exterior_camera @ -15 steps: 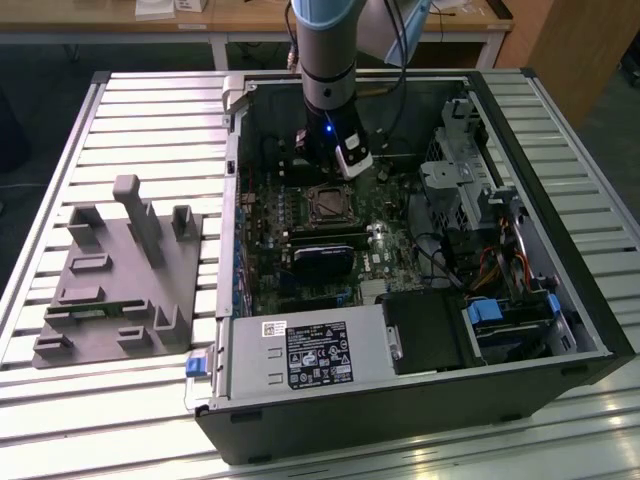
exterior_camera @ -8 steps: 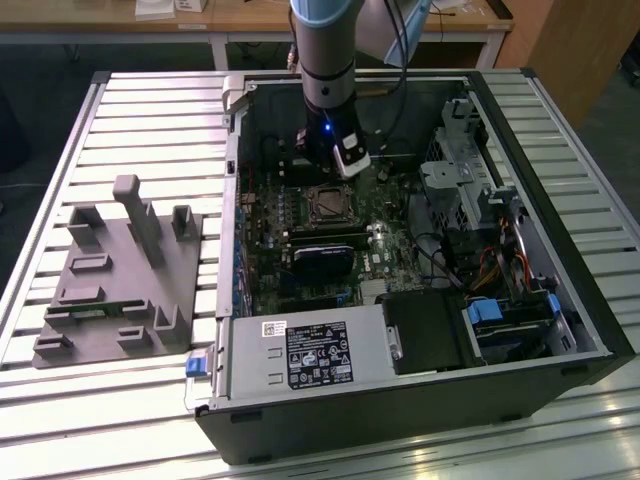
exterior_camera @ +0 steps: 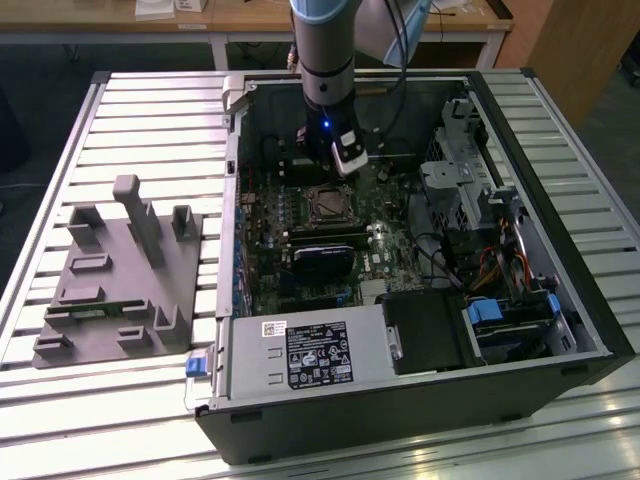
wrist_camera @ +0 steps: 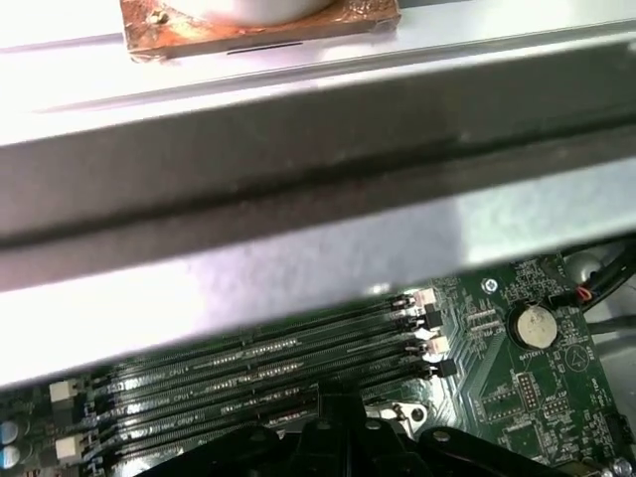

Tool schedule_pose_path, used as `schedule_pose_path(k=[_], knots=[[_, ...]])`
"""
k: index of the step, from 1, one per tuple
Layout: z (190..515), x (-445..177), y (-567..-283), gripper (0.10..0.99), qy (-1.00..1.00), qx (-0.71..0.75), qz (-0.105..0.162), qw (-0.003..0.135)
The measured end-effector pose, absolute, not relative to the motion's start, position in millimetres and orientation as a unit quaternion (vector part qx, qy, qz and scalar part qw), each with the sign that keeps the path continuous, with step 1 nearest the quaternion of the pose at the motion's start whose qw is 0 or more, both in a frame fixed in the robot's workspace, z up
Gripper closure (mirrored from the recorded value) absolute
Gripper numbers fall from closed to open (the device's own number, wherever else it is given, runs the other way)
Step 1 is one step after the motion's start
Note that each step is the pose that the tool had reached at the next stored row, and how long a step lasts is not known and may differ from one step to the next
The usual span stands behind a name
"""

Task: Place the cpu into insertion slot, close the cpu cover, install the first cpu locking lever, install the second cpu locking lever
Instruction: 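Install the first cpu locking lever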

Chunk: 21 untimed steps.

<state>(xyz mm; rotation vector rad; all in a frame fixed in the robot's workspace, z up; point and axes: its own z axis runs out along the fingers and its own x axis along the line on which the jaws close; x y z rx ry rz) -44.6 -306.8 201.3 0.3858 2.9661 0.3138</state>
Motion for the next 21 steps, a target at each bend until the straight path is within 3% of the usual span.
schedule_pose_path(k=[21], knots=[[199.2, -46.1, -299.8, 0.980, 0.977, 0.181, 0.089, 0.074]])
